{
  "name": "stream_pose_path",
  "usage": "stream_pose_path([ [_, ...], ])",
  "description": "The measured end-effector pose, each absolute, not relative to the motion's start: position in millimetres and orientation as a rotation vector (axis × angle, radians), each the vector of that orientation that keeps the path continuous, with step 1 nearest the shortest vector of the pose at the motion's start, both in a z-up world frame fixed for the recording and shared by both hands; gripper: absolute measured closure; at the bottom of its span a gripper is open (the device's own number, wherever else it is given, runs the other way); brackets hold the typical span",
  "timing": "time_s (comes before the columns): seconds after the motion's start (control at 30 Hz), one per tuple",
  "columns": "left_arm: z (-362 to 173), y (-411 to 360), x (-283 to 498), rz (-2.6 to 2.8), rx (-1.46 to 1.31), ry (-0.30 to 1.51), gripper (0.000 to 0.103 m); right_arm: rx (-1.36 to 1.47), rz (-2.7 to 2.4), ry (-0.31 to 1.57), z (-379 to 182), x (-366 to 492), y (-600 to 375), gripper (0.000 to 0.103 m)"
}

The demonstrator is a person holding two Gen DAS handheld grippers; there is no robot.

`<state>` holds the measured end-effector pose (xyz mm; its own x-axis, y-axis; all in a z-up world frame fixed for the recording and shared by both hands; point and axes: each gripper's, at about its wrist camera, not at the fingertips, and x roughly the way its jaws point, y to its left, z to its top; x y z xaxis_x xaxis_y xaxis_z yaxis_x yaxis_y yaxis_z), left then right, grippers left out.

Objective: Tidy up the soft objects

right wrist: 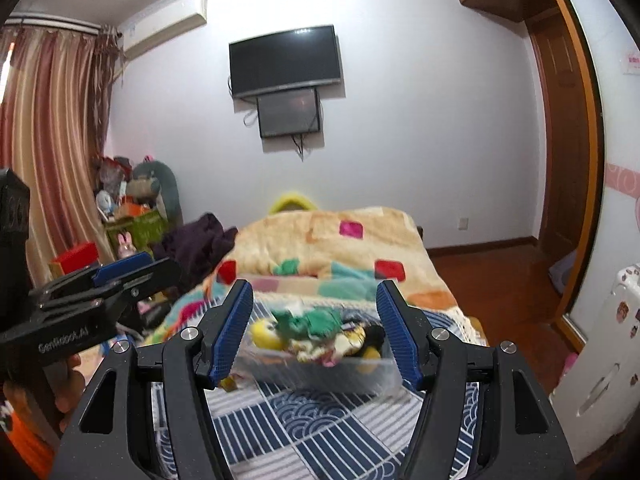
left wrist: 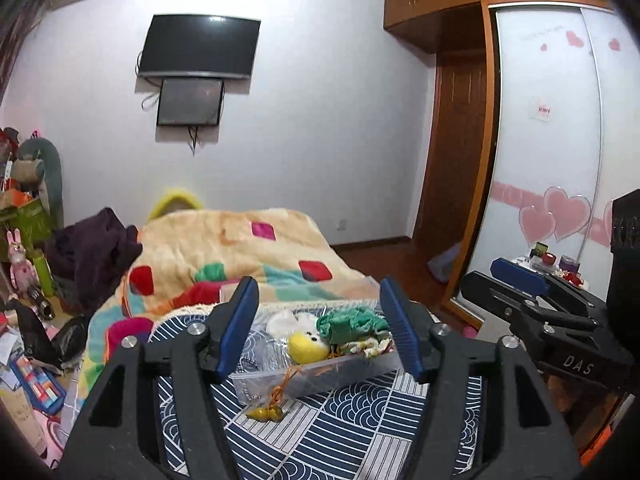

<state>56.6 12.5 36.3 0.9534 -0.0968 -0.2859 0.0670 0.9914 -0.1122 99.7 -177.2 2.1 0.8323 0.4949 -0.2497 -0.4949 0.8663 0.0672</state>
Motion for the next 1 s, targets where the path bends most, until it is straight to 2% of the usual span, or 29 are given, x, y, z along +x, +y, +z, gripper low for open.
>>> stream_pose_path([
  [0.03, 39, 13, 53, -0.078, -0.099, 0.283, 0.035, 0.001, 0.523, 0.255, 3, 99, -176, 0.031],
  [0.13, 43, 13, 48, -0.069, -0.098, 0.259, 0.027, 0.0, 0.521, 0.226, 8, 94, -174, 0.027],
  [0.2, 45, 14, 45, -0.066, -0.102, 0.246, 0.025, 0.002, 0.522, 0.218, 9, 92, -173, 0.026],
  [0.33, 46, 15, 39, -0.062, -0.105, 0.228, 0.016, 0.003, 0.503, 0.186, 12, 88, -173, 0.016],
  [0.4, 46, 15, 36, -0.056, -0.103, 0.221, 0.015, 0.004, 0.504, 0.178, 14, 88, -171, 0.015],
  [0.53, 46, 17, 35, -0.053, -0.108, 0.217, 0.012, 0.012, 0.5, 0.165, 14, 87, -171, 0.006],
  [1.0, 44, 17, 32, -0.043, -0.111, 0.215, 0.011, 0.011, 0.497, 0.155, 14, 84, -173, 0.005],
])
